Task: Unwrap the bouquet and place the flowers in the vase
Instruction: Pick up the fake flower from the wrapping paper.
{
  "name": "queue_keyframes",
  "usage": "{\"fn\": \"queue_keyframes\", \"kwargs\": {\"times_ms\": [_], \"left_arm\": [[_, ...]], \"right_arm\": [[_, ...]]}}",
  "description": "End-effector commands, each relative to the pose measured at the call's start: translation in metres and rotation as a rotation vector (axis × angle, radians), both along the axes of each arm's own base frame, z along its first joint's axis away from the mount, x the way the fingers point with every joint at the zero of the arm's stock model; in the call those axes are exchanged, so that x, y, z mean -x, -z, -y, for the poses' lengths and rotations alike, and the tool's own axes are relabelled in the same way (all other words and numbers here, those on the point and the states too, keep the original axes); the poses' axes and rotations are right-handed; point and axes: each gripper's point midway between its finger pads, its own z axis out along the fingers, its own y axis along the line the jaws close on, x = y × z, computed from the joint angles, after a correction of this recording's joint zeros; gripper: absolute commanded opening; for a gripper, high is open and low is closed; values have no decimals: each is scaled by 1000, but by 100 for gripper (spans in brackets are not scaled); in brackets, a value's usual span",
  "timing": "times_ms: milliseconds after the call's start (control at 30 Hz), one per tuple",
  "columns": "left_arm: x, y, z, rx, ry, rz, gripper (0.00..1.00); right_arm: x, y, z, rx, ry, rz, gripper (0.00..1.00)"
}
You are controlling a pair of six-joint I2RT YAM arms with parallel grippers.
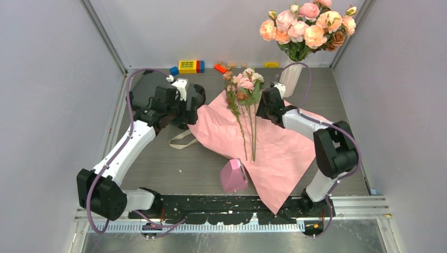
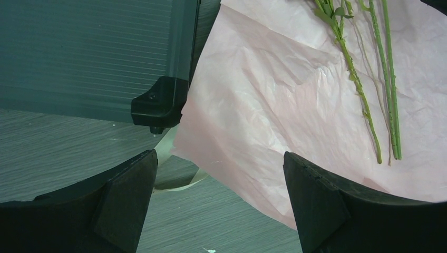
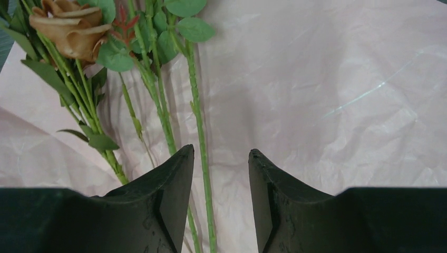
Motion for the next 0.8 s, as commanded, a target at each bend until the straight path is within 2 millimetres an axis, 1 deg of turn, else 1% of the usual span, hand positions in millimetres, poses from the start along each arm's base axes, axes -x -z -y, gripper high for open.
{"fn": "queue_keyframes", "kwargs": {"times_ms": [0, 67, 100, 133, 200, 433, 600, 767], "left_arm": [[-8, -11, 3, 28, -1, 49, 92], [-8, -12, 2, 25, -3, 51, 92], [-8, -13, 2, 24, -4, 52, 92], [-8, -13, 1, 21, -6, 54, 92], [-8, -13, 0, 17, -7, 57, 92], [-8, -17, -1, 13, -9, 68, 92], [-7, -19, -1, 16, -10, 73, 92], [-8, -19, -4, 4, -19, 77, 92]], "right_arm": [[-39, -23, -17, -77, -20, 91, 48], [-47, -20, -20, -68, -31, 88, 48], [-49, -13, -20, -60, -32, 72, 48], [-55, -14, -22, -59, -35, 76, 47], [-62, -10, -23, -55, -37, 68, 47], [-81, 2, -26, -25, -43, 65, 40], [-88, 8, -27, -5, -44, 54, 39], [-91, 22, -27, 3, -38, 31, 38]]}}
